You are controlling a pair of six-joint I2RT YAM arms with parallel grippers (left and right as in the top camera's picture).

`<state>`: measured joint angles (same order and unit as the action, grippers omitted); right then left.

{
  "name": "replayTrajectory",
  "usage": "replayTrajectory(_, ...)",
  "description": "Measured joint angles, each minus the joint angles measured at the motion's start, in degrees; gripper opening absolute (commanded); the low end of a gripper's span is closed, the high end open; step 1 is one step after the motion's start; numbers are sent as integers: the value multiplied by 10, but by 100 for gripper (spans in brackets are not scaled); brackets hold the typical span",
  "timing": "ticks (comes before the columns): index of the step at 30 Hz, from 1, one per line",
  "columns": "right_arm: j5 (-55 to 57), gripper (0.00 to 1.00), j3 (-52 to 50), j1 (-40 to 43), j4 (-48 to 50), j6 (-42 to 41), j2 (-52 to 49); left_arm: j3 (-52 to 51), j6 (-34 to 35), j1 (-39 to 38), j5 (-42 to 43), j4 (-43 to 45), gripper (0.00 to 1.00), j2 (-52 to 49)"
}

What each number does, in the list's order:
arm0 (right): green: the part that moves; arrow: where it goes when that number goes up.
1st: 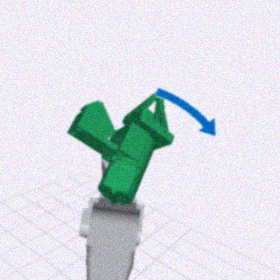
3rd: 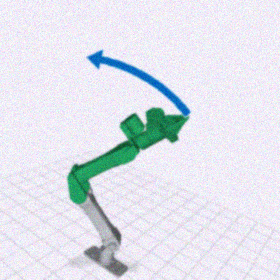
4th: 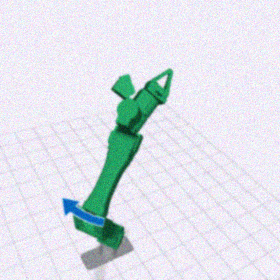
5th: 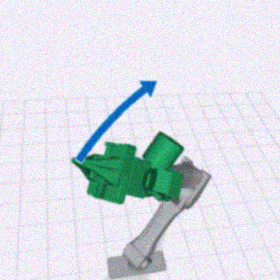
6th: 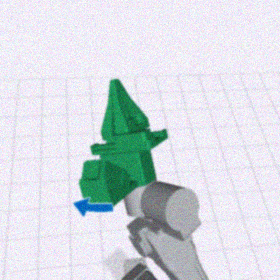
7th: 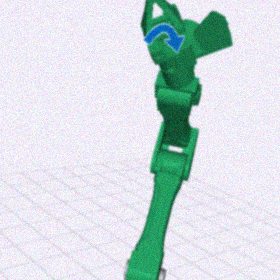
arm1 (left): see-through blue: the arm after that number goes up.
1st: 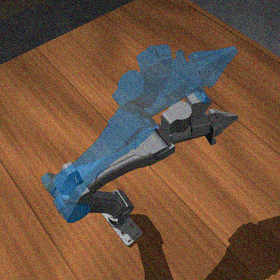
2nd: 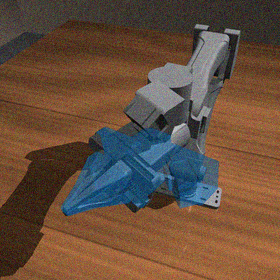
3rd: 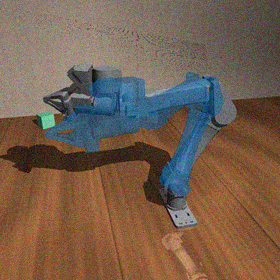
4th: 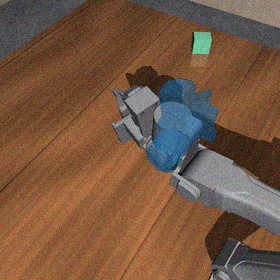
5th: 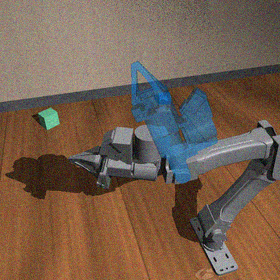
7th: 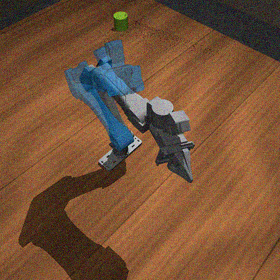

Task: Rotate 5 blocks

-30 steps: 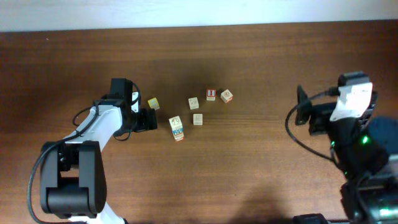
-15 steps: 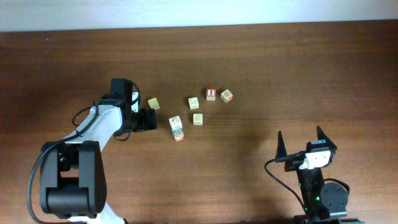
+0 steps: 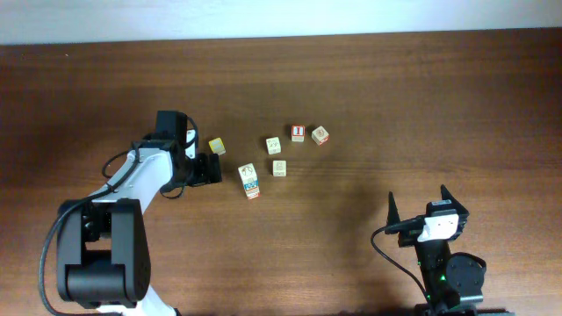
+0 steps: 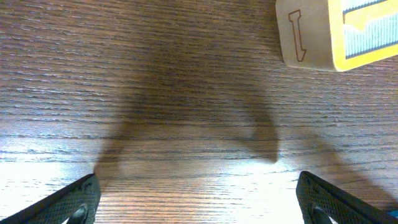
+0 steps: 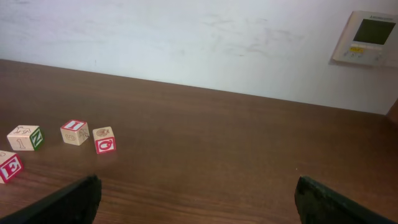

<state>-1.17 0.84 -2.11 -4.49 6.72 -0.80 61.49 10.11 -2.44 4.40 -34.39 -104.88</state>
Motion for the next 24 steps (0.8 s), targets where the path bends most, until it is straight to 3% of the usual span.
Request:
replayTrajectory(11, 0, 99, 0, 0, 0, 0, 0, -10, 0, 4, -32, 6, 99, 25)
replayTrajectory(15, 0, 99, 0, 0, 0, 0, 0, -13, 0, 4, -41, 29, 99, 187)
replayTrajectory(18, 0, 99, 0, 0, 0, 0, 0, -41, -33, 4, -42, 101, 99, 300)
replayTrajectory(21, 0, 99, 0, 0, 0, -1, 0, -136, -119, 5, -18, 195, 99, 419)
replayTrajectory(24, 0, 98, 0, 0, 0, 0, 1, -238, -157, 5, -8, 277, 99, 513)
